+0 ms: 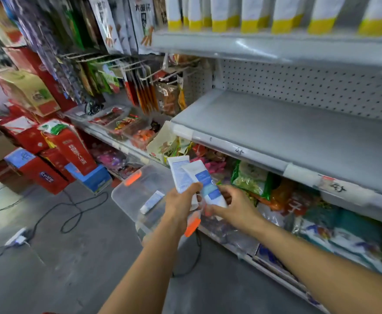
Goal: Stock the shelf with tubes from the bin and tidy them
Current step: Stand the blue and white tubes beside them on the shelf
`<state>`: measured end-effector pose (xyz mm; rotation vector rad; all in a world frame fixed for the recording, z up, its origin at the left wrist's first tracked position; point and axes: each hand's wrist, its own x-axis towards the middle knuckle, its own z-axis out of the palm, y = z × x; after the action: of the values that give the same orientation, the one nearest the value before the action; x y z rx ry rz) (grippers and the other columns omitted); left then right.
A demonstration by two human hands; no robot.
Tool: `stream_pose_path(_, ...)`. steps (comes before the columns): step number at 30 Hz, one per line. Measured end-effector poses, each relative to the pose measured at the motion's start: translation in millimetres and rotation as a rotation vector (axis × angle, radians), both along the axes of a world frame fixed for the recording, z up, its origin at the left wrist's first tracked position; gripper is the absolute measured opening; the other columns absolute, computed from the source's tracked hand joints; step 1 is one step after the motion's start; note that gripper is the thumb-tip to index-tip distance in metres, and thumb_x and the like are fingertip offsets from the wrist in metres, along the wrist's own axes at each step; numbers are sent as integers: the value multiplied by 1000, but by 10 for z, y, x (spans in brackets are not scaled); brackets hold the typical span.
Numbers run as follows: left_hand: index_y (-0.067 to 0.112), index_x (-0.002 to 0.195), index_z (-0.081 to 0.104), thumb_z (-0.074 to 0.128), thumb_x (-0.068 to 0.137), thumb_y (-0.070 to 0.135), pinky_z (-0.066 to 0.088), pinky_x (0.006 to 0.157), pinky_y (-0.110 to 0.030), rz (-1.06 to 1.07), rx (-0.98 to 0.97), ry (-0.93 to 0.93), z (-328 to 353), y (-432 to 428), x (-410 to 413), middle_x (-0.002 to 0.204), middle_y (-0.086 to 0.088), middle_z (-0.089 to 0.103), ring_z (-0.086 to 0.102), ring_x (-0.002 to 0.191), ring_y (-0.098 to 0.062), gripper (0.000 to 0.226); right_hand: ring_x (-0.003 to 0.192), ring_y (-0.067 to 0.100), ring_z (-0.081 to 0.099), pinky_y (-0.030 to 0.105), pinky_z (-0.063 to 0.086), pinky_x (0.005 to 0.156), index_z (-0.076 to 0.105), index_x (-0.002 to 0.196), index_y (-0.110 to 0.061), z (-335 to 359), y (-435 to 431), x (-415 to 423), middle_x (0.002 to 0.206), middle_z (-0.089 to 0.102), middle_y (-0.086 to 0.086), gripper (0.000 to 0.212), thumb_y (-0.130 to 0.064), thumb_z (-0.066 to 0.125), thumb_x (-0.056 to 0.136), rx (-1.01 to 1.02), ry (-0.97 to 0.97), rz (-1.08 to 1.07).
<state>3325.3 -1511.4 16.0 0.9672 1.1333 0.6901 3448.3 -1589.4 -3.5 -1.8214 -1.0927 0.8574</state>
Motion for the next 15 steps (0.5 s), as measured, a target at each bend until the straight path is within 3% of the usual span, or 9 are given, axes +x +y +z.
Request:
stream_pose_path(1, 1, 105, 66, 65, 87, 8, 49, 42, -22, -20, 25, -11, 81, -116, 87, 63, -7, 66, 62, 45, -11, 20, 80, -5, 61, 7, 46, 64, 60, 118, -17, 77, -123, 79, 104, 67, -7, 52, -22, 83, 72, 5, -2, -22)
stream_pose_path(4, 0, 110, 65, 66, 86, 8, 49, 44, -22, -62, 125, -15, 289, -470, 376, 61, -3, 65, 62, 45, -10, 25, 82, 6, 67, 26, 56, 72, 65, 111, -20, 260, -514, 351, 100, 71, -6, 49, -32, 85, 68, 47, -6, -96)
stream_pose_path(7, 4, 114, 64, 67, 86, 10, 50, 48, -22, -113, 251, -30, 467, -917, 702, 75, -3, 69, 65, 53, -7, 29, 81, 2, 63, 13, 48, 65, 63, 110, -20, 483, -1017, 655, 95, 68, -10, 41, -23, 82, 73, 100, -10, -126)
stream_pose_path(10, 13, 115, 63, 63, 91, 20, 57, 56, -32, -176, 387, -40, 655, -1476, 1069, 92, -5, 72, 71, 69, -13, 25, 84, 9, 65, 20, 51, 68, 64, 112, -18, 707, -1626, 1027, 99, 69, -6, 42, -22, 81, 73, 143, -55, -173)
stream_pose_path(15, 5, 104, 53, 42, 94, 31, 46, 42, -26, -214, 368, -88, 1029, -2503, 1729, 83, -17, 59, 57, 55, -21, 30, 82, 2, 60, 14, 45, 68, 61, 112, -19, 1132, -2744, 1737, 96, 64, -11, 45, -18, 83, 72, 227, -129, -232)
